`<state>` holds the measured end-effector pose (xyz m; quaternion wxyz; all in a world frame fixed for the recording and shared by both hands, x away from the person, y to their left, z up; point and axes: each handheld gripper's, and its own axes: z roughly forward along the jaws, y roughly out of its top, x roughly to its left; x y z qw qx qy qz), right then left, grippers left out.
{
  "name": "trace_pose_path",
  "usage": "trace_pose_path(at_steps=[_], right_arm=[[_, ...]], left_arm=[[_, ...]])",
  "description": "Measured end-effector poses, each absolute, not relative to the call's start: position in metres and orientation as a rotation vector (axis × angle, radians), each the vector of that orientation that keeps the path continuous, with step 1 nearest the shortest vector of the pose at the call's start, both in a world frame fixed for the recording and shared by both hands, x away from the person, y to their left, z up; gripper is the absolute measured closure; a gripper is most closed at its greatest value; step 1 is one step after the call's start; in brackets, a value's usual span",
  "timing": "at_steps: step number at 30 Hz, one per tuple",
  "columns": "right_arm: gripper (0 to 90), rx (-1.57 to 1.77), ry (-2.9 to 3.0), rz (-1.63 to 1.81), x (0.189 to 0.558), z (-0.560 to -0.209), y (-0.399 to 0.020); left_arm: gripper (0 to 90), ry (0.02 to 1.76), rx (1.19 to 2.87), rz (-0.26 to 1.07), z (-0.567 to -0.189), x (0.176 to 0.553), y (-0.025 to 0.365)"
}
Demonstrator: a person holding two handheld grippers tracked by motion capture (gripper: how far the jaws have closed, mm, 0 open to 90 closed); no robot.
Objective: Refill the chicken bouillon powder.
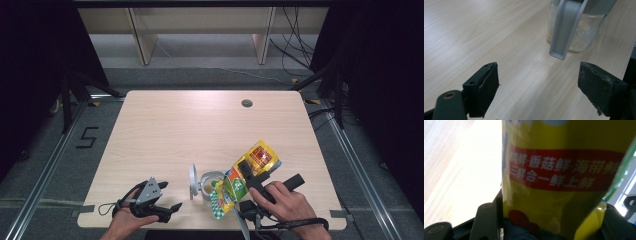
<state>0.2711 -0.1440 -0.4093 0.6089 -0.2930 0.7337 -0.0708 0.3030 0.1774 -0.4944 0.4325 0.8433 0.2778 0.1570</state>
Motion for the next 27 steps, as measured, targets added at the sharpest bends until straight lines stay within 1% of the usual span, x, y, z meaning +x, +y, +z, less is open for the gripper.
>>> trace_pose_path(at_steps=[4,5,6,7,8,12,14,15,19,21,23,25,27], right_arm=[[46.8,-0.689,1.703,-0.165,0.2725,-0.4113,-0.1438],[46.9,-0.693,1.698,-0.168,0.2721,-0.4107,-0.1432],[46.8,-0.697,1.694,-0.166,0.272,-0.4104,-0.143],[46.9,-0.681,1.706,-0.163,0.2713,-0.4113,-0.1428],[46.9,-0.694,1.702,-0.172,0.2718,-0.4108,-0.1421],[46.9,-0.692,1.695,-0.166,0.2716,-0.4099,-0.1431],[46.9,-0.648,1.708,-0.146,0.2702,-0.4107,-0.1439],[46.9,-0.692,1.692,-0.168,0.2718,-0.409,-0.1434],[47.0,-0.687,1.702,-0.166,0.273,-0.4111,-0.1437],[47.0,-0.639,1.713,-0.139,0.2716,-0.412,-0.1445],[47.0,-0.679,1.71,-0.162,0.2744,-0.4115,-0.1447],[47.2,-0.688,1.699,-0.173,0.2733,-0.4121,-0.1432],[47.2,-0.681,1.702,-0.156,0.2728,-0.4102,-0.1437]], left_arm=[[16.7,0.686,2.102,0.395,-0.4938,0.3027,0.1778],[16.7,0.707,2.076,0.391,-0.4945,0.3022,0.1764],[16.7,0.708,2.091,0.379,-0.494,0.3028,0.177],[16.7,0.686,2.099,0.399,-0.4933,0.3037,0.1778],[16.7,0.709,2.09,0.388,-0.4938,0.3026,0.1773],[16.7,0.711,2.063,0.395,-0.4949,0.3021,0.176],[16.7,0.707,2.069,0.391,-0.4947,0.302,0.1764],[16.7,0.707,2.068,0.388,-0.4952,0.3022,0.1762],[16.7,0.708,2.069,0.386,-0.4947,0.3019,0.1763],[16.7,0.7,2.075,0.407,-0.4937,0.3024,0.1769],[16.7,0.681,2.089,0.422,-0.4935,0.3039,0.1778],[16.7,0.704,2.082,0.395,-0.494,0.3019,0.177],[16.7,0.697,2.081,0.4,-0.4931,0.3026,0.1773]])
